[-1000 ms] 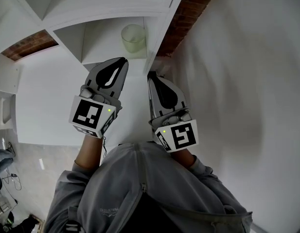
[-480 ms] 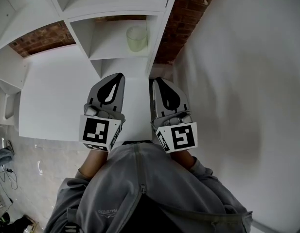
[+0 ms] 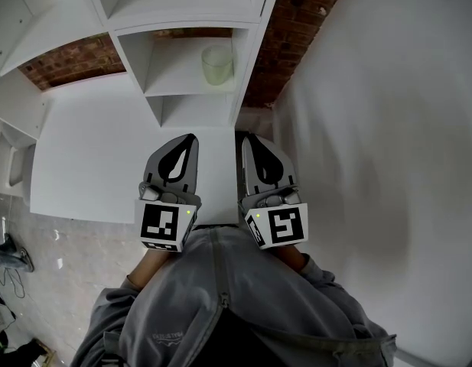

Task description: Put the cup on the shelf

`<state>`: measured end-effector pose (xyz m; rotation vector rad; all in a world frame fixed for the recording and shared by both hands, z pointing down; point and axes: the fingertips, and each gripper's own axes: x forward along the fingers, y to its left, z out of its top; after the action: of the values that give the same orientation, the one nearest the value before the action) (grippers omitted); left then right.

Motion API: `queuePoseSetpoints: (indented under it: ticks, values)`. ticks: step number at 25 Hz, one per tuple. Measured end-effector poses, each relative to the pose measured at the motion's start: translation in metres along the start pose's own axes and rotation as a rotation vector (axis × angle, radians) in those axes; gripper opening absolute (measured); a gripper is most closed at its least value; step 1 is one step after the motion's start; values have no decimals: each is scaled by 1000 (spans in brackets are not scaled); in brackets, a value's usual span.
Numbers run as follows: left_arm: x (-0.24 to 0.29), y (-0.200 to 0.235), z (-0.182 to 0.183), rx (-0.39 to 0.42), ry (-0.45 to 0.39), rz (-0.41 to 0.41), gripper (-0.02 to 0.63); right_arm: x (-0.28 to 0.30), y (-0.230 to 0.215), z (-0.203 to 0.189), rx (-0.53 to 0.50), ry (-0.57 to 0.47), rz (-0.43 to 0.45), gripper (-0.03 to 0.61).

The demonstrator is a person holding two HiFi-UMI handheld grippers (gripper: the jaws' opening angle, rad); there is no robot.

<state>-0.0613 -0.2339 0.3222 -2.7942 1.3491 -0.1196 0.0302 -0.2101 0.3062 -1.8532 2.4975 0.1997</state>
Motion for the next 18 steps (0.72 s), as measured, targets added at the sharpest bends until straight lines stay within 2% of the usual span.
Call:
queuePoseSetpoints:
  ticks: [6, 18]
  values:
    - [3, 2, -4, -10, 5, 6, 6, 2, 3, -4, -14, 8, 26, 26]
    - [16, 5, -5, -6, 6, -9, 6, 16, -7, -8, 20, 10, 16, 26]
